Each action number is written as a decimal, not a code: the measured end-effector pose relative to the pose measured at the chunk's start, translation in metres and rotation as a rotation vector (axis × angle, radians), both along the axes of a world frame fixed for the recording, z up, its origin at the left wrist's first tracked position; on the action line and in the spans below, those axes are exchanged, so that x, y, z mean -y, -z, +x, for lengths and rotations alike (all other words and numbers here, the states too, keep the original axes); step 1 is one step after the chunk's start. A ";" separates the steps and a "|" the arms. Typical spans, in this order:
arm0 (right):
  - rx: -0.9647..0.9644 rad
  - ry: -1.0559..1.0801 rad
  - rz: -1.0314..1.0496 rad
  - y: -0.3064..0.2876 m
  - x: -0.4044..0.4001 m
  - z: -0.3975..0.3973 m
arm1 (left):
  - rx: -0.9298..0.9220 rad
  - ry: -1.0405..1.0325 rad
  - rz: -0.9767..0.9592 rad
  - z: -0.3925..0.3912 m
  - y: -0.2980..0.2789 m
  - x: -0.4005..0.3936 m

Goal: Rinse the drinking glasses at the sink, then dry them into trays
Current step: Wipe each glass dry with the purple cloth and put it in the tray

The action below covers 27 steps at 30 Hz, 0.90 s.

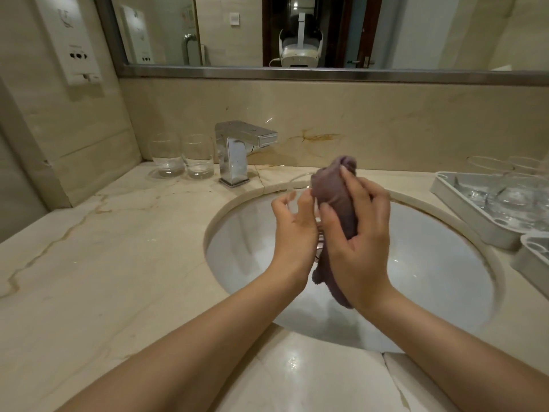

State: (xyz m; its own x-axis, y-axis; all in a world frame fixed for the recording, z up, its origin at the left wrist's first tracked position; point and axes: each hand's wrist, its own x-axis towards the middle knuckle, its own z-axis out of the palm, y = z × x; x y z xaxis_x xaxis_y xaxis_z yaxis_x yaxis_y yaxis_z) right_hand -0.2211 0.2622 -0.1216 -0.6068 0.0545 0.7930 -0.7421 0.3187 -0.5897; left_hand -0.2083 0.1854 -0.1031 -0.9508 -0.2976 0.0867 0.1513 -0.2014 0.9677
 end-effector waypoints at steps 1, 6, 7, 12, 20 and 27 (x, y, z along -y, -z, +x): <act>0.008 0.005 -0.058 -0.003 -0.002 -0.001 | -0.012 0.016 -0.002 0.002 -0.001 -0.002; 0.515 -0.219 -0.583 -0.018 -0.022 -0.010 | -0.049 0.119 -0.109 0.006 0.003 -0.013; 0.667 -0.291 -0.691 -0.020 -0.025 -0.013 | -0.052 0.144 -0.131 0.006 0.003 -0.013; 0.959 -0.434 -0.805 -0.014 -0.027 -0.016 | 0.019 0.194 -0.278 0.008 0.004 -0.010; 0.660 -0.210 -0.542 -0.018 -0.020 -0.005 | -0.016 0.090 -0.192 -0.002 0.003 -0.001; -0.052 0.037 0.000 0.003 -0.006 0.001 | 0.103 0.046 0.035 -0.002 0.005 -0.003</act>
